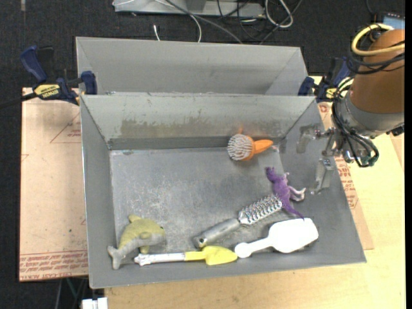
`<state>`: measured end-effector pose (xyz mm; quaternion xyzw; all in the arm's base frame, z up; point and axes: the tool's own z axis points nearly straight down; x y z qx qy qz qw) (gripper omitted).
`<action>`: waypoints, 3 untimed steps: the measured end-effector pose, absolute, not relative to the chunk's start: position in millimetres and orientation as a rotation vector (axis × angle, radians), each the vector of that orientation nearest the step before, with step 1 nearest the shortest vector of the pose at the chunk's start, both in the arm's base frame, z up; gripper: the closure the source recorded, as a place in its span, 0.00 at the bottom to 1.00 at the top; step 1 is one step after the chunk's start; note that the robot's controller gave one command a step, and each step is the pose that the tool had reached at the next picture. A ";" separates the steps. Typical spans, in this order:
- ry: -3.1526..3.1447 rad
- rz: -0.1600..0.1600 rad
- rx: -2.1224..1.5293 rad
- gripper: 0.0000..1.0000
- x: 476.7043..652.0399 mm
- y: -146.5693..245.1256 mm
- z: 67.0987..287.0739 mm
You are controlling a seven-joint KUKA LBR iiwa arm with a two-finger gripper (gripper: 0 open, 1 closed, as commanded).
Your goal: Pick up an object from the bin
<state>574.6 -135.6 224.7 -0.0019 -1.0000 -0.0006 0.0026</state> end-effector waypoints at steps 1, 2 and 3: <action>-3.144 0.000 0.001 0.00 576.2 -134.9 228.7; -3.125 0.000 0.364 0.00 522.9 -89.7 98.9; -3.108 0.009 0.562 0.00 512.2 -75.4 149.5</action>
Offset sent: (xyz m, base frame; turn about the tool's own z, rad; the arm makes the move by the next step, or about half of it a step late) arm -0.0647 0.0556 -0.1547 -0.2897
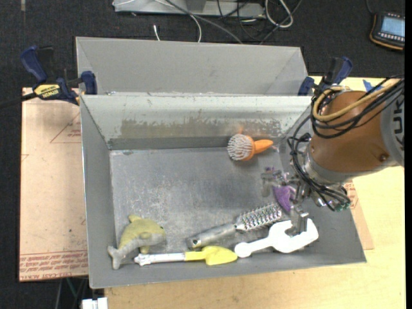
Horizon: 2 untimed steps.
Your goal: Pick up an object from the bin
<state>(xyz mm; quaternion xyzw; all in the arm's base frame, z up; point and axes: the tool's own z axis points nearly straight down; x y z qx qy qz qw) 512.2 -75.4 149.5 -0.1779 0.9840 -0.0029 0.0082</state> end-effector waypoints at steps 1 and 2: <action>3.110 0.003 -0.411 0.00 482.6 -103.3 104.7; 3.022 -0.005 -0.770 0.00 516.7 -28.5 70.0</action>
Offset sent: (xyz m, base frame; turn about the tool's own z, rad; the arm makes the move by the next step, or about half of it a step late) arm 0.0033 0.0438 -0.0795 -0.1406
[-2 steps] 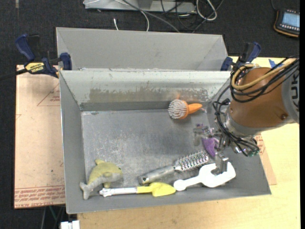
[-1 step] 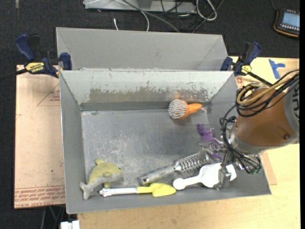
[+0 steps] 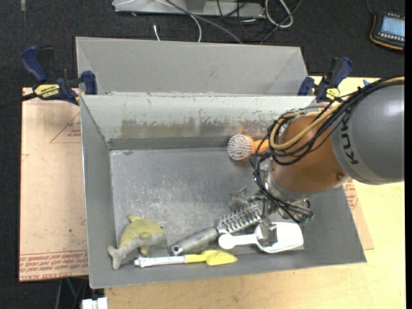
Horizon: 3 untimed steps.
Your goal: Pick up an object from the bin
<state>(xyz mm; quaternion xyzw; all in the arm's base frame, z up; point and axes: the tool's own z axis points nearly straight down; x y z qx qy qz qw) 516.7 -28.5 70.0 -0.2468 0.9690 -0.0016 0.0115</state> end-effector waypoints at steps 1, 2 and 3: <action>3.094 -0.004 -0.187 1.00 495.5 -124.1 75.8; 3.094 -0.004 -0.188 1.00 495.5 -124.0 75.8; 3.095 -0.001 -0.189 1.00 495.2 -122.7 88.3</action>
Offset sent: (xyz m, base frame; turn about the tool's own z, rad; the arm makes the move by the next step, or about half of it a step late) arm 0.0000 0.0000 0.0000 0.0000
